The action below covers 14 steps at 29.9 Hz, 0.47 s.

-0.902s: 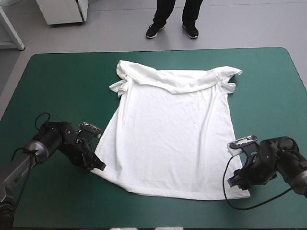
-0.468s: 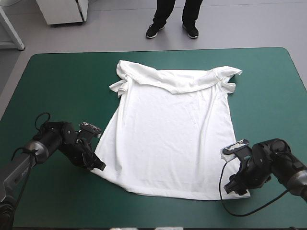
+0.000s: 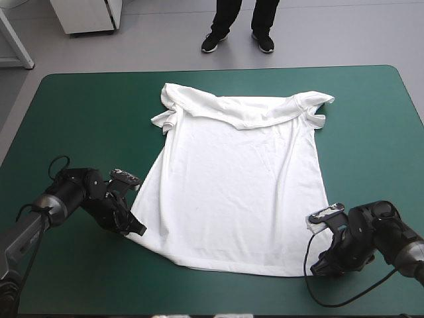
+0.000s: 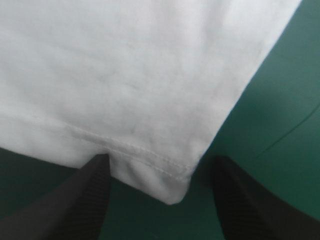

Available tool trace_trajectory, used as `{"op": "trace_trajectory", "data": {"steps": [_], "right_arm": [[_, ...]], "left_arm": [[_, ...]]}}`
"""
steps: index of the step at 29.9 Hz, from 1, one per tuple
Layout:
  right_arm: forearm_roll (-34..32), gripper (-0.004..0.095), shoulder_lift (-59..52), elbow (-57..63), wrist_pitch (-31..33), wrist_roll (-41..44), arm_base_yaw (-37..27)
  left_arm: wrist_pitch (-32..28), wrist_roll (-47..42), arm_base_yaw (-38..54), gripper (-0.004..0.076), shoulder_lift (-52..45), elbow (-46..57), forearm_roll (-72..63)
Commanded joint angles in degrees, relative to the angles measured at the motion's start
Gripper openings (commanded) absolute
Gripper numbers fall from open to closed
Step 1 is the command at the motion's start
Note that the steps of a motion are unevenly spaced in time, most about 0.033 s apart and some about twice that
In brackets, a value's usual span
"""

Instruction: Fold the cloth

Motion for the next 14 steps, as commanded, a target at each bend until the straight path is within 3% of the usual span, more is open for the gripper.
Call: {"op": "trace_trajectory", "data": {"steps": [1, 6, 11, 14], "right_arm": [[1.9, 0.0392, -0.7, 0.0, -1.2, -0.8, 0.0], [2.4, -0.0021, -0.7, 0.0, -4.0, -1.1, 0.0], [5.4, -0.0017, -0.7, -0.3, -7.6, -2.1, 0.0], [5.7, -0.0017, -0.7, -3.1, -6.8, -2.1, 0.0]], "left_arm": [[1.0, -0.4, -0.5, -0.0009, -1.2, -1.1, -1.5], [0.9, -0.4, -0.5, -0.0009, -1.2, -1.2, -1.6], [0.9, -0.4, -0.5, -0.0009, -1.4, -2.3, -1.6], [5.7, -0.6, -0.5, -0.0009, -2.6, -5.5, -1.8]]}}
